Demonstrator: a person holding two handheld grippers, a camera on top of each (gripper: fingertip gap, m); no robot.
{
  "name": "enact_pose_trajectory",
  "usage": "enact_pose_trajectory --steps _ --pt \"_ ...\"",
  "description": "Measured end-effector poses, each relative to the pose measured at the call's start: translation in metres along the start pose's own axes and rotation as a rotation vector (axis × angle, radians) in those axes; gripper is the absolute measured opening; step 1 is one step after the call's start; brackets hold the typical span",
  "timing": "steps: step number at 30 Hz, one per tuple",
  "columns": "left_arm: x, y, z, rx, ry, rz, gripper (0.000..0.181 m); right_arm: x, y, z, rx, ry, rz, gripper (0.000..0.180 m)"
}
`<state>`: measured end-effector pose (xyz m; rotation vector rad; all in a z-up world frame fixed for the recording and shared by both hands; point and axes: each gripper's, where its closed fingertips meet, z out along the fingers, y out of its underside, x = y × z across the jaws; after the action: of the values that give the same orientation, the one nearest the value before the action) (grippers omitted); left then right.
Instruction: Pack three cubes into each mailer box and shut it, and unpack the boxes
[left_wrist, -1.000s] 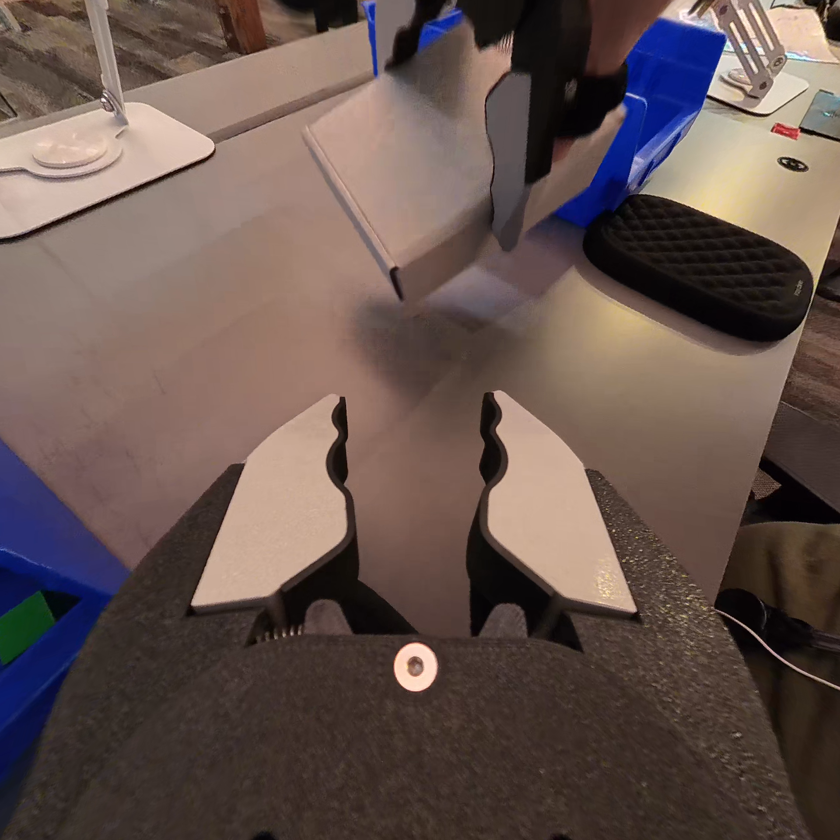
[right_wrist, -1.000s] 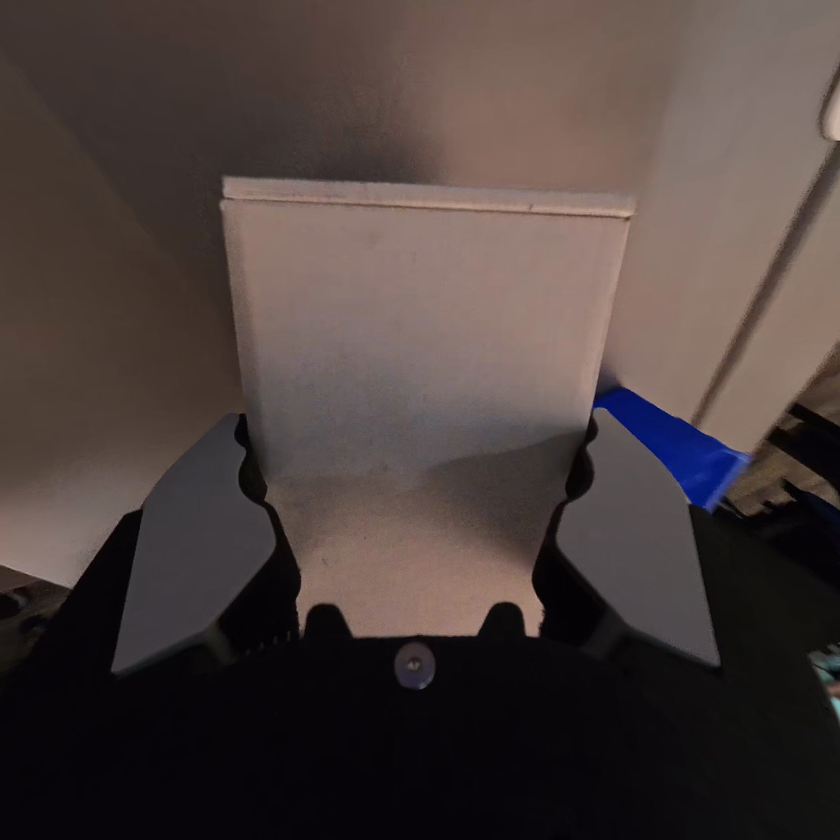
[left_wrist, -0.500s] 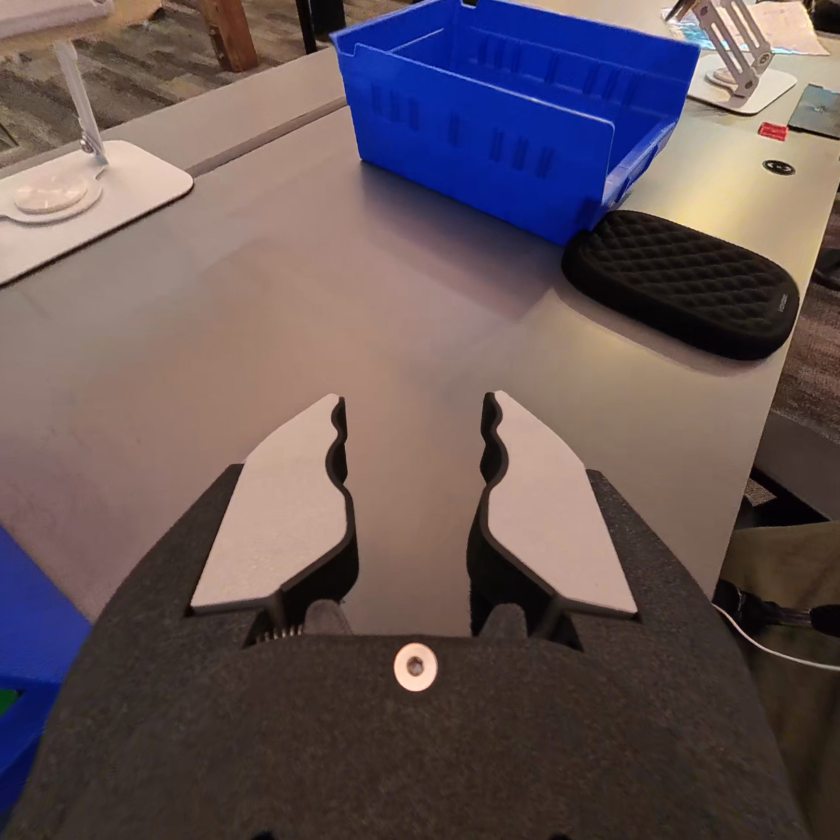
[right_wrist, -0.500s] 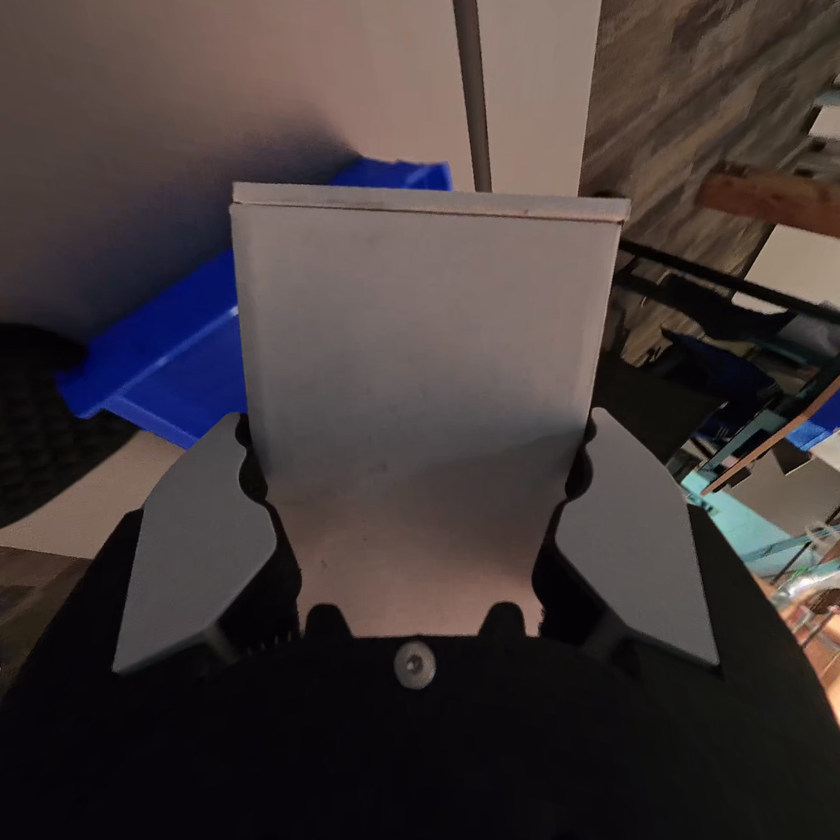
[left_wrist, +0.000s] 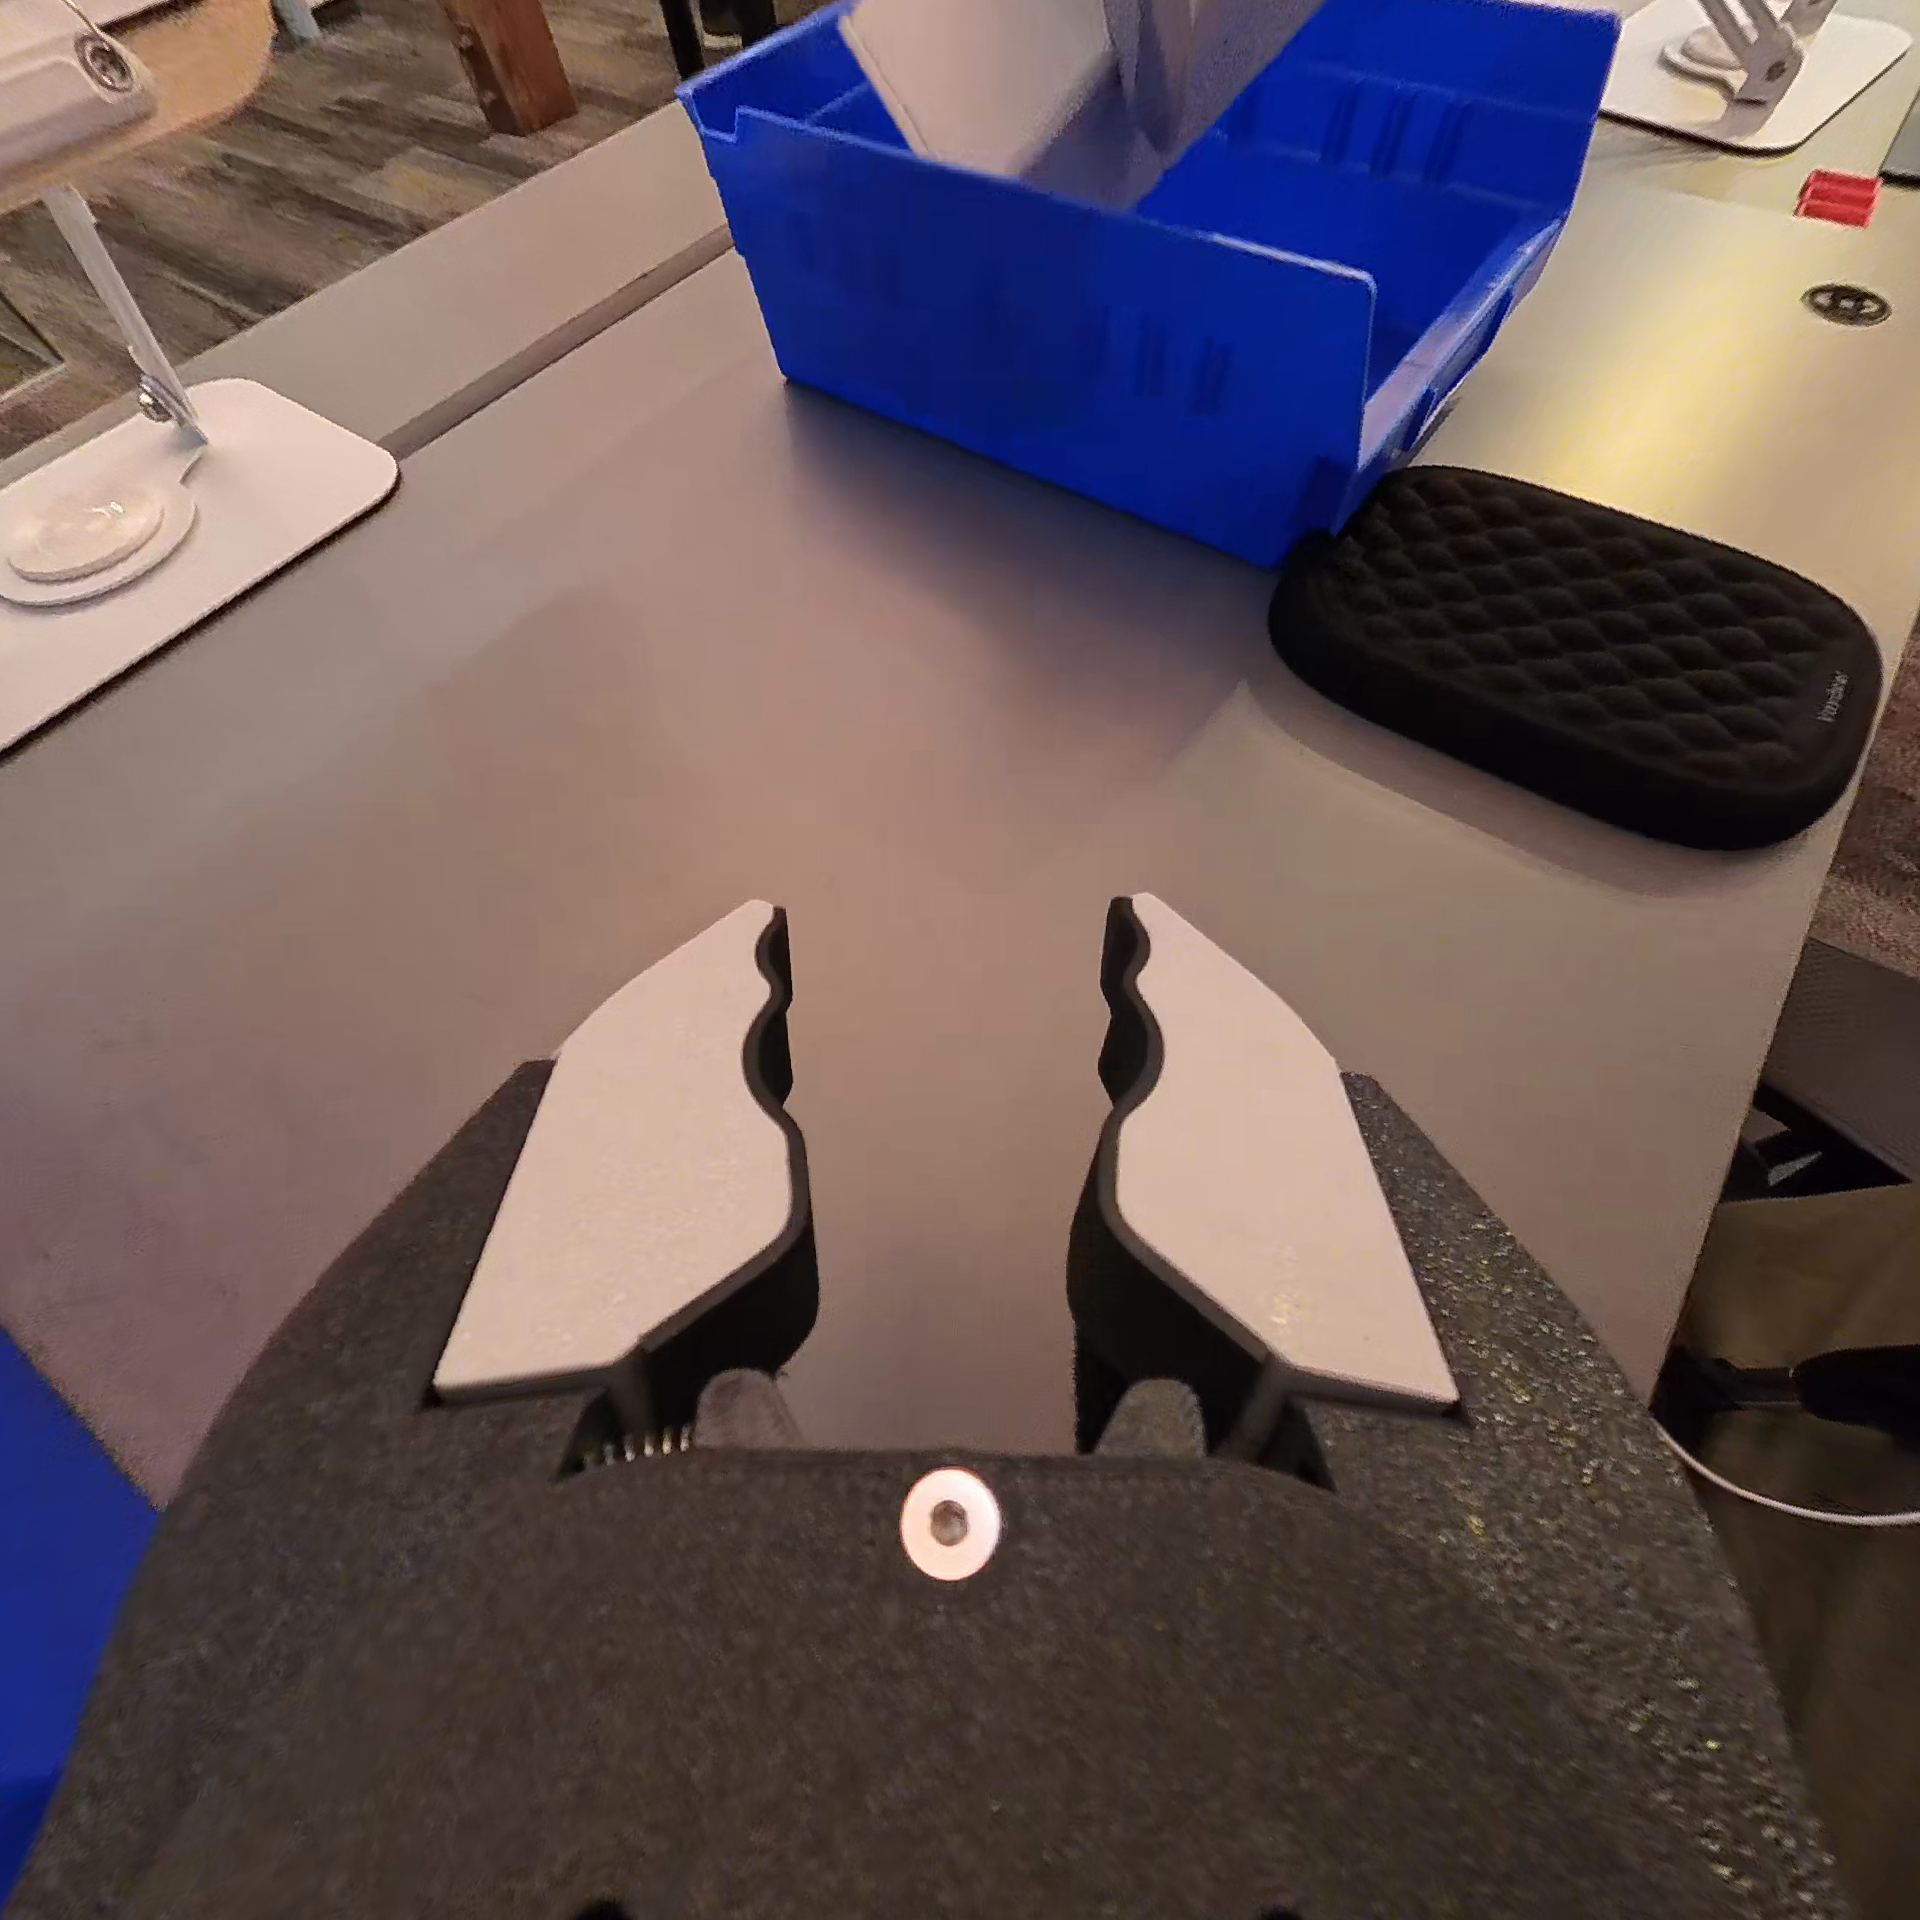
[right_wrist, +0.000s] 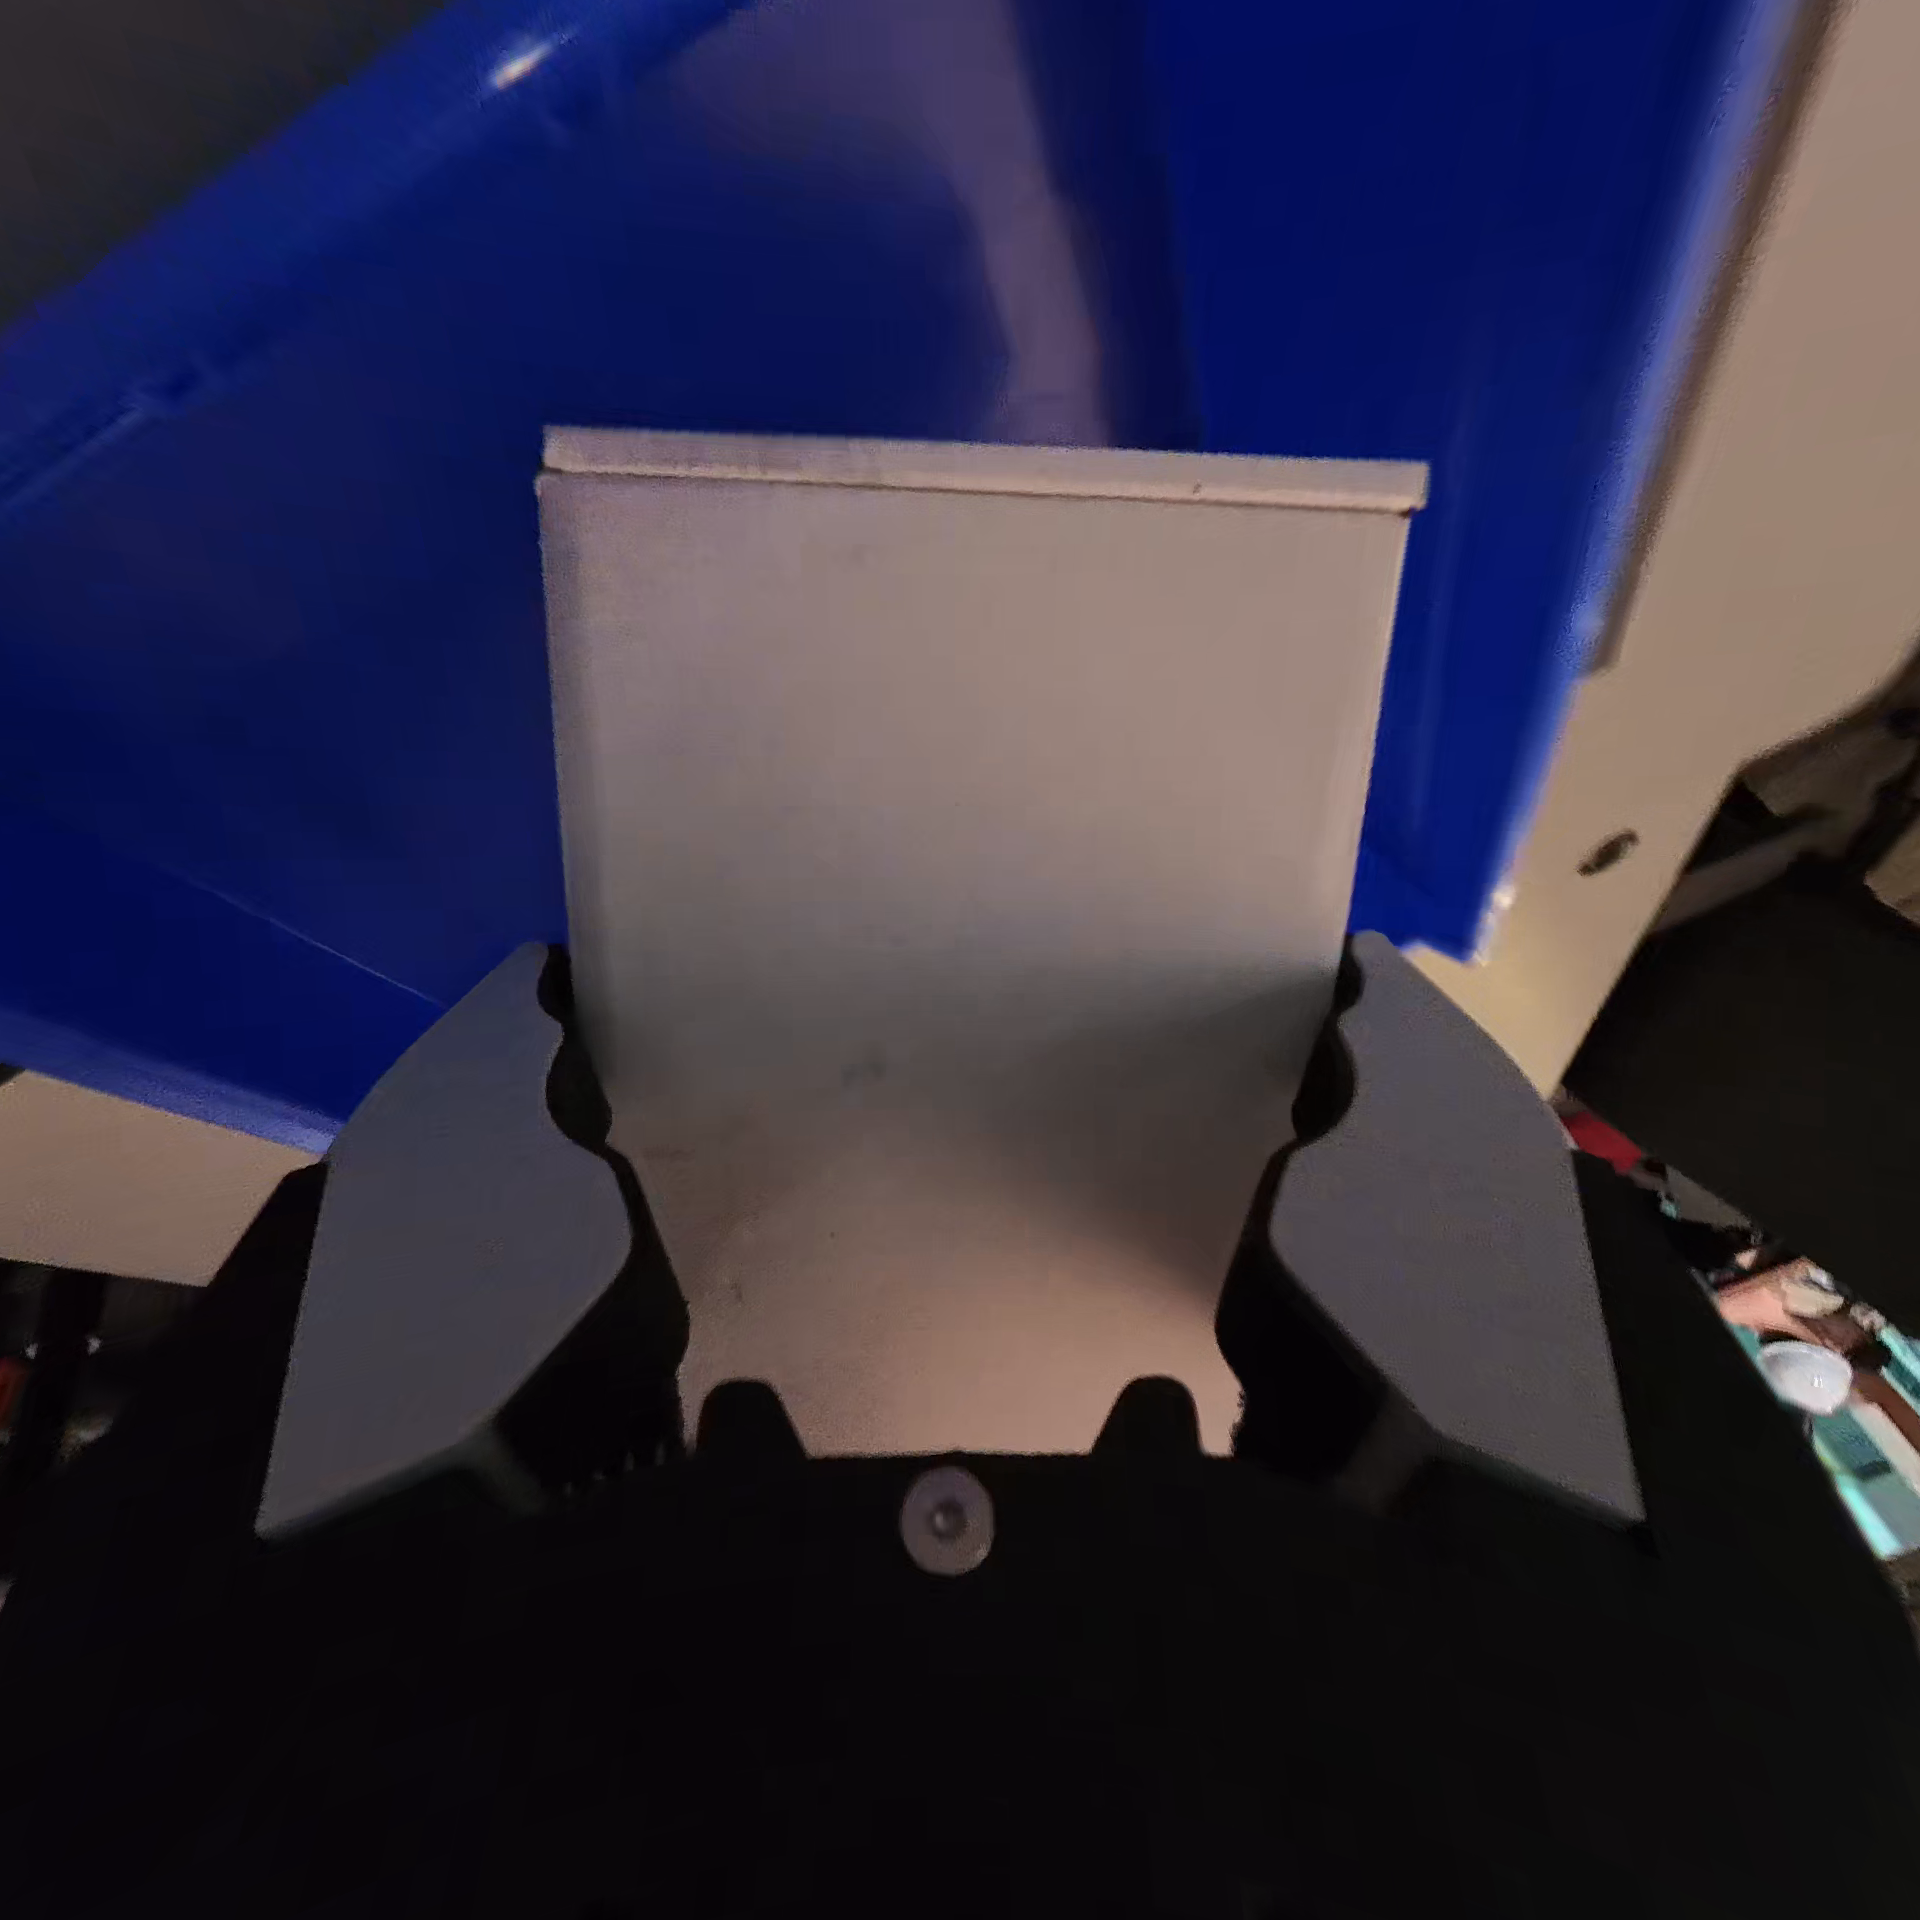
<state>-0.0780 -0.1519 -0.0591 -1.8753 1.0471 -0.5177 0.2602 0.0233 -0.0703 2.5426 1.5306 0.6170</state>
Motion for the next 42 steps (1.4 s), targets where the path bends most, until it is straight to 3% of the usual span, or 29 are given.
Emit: enact_pose_trajectory --steps 5,8,12,23,31,36,42 --pt "0.000 0.004 0.005 -0.029 -0.009 -0.002 0.058 -0.009 -0.013 0.032 0.061 -0.032 -0.193 0.132" --pt "0.001 0.002 0.008 -0.033 -0.007 -0.004 0.058 -0.004 -0.028 0.032 0.244 -0.026 -0.301 0.132" --pt "0.004 0.000 0.010 -0.036 0.007 -0.016 0.058 0.006 -0.028 0.048 0.274 0.027 -0.432 0.132" --pt "0.005 0.005 0.023 -0.069 0.019 -0.039 0.058 -0.001 -0.044 0.063 0.356 -0.077 -0.431 0.131" --pt "-0.001 0.006 0.025 -0.068 0.013 -0.045 0.061 0.001 -0.040 0.060 0.321 -0.034 -0.445 0.128" --pt "-0.018 0.002 0.005 -0.031 -0.034 -0.042 0.062 0.003 -0.038 0.015 0.437 0.050 -0.369 0.124" --pt "-0.075 -0.043 -0.048 0.107 -0.149 -0.004 0.060 0.012 -0.055 -0.140 1.053 0.325 -0.072 0.118"
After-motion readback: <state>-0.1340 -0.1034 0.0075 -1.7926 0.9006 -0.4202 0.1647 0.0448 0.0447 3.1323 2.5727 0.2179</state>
